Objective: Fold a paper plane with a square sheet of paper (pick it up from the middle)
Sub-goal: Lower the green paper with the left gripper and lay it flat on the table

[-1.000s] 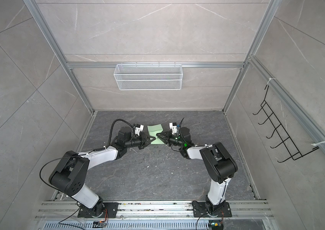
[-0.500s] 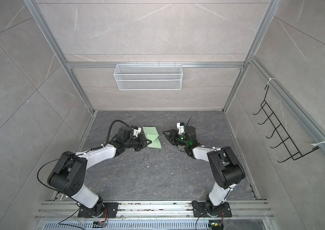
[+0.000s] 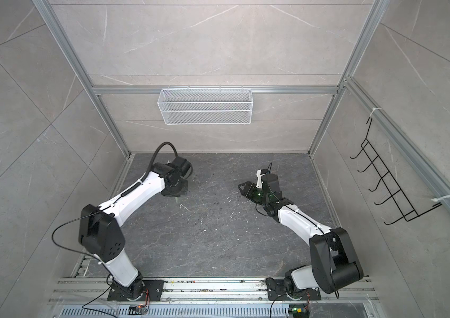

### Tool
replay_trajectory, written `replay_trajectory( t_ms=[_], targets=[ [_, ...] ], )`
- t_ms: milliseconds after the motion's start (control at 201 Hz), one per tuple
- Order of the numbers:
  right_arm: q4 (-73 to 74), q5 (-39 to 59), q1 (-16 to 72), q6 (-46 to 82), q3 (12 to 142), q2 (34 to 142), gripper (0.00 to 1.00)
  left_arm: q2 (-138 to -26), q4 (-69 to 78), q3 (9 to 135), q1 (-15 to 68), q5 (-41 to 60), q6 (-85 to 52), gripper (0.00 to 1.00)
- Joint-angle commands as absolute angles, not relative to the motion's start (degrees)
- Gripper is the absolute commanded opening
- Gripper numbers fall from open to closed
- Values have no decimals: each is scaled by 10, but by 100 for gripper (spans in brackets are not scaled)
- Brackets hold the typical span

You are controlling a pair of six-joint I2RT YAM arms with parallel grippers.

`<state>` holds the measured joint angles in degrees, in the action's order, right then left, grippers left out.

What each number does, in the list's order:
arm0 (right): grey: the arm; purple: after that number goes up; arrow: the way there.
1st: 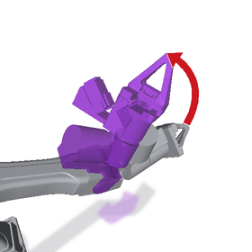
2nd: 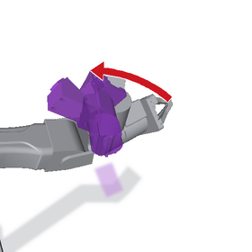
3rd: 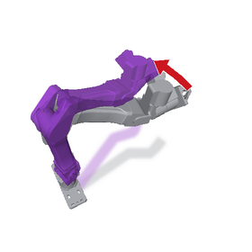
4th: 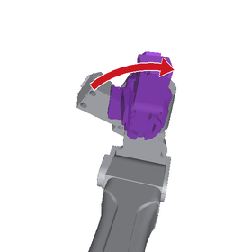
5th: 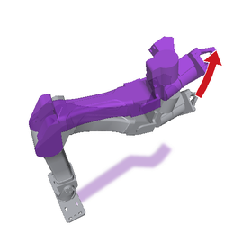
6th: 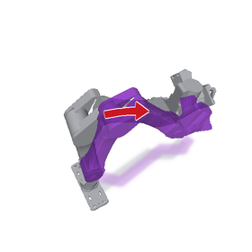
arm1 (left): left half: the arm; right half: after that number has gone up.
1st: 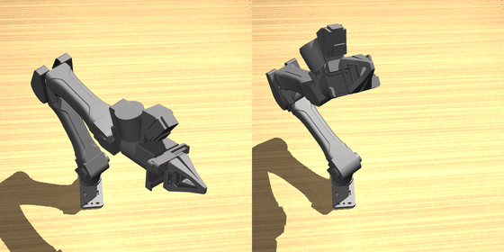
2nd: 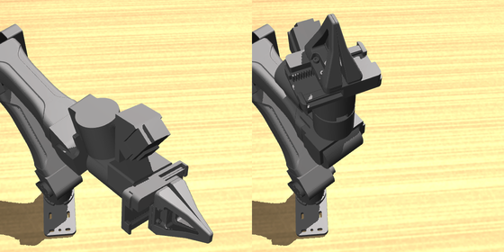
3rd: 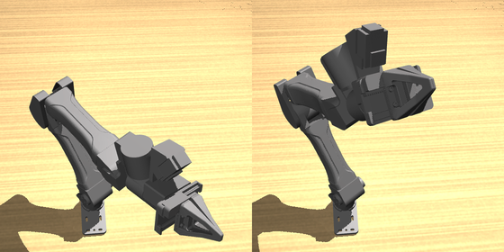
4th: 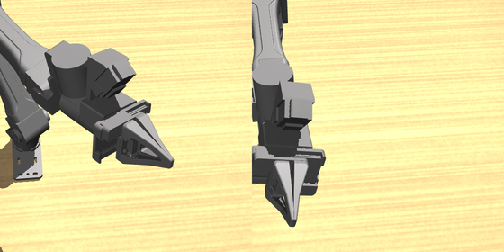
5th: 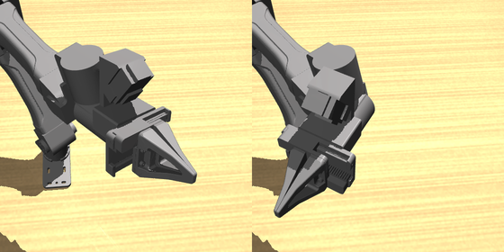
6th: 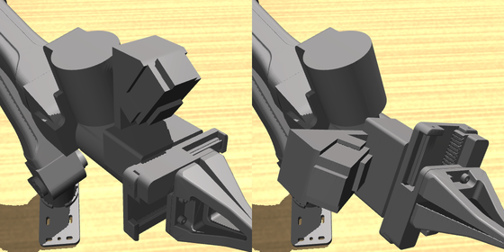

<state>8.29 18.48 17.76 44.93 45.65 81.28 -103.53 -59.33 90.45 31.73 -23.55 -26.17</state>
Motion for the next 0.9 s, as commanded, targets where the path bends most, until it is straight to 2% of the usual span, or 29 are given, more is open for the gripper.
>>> replay_trajectory(
  t_ms=[0, 174, 304, 433, 617, 776, 891],
  targets=[
    [51, 159, 178, 428, 455, 797, 55, -1120, -703, 951, 360, -346, -246, 9],
    [48, 143, 177, 432, 437, 779, 55, -1221, -688, 1018, 399, -289, -263, 14],
    [48, 133, 177, 439, 429, 778, 56, -1230, -624, 1015, 406, -192, -273, 27],
    [52, 137, 177, 438, 426, 788, 57, -1194, -557, 984, 402, -114, -267, 43],
    [59, 172, 185, 432, 446, 826, 58, -1103, -431, 887, 352, 41, -283, 58],
    [61, 181, 257, 431, 493, 896, 57, -1014, -321, 770, 283, 110, -318, 72],
    [69, 184, 320, 435, 548, 965, 56, -956, -268, 692, 222, 122, -343, 77]
  ],
)
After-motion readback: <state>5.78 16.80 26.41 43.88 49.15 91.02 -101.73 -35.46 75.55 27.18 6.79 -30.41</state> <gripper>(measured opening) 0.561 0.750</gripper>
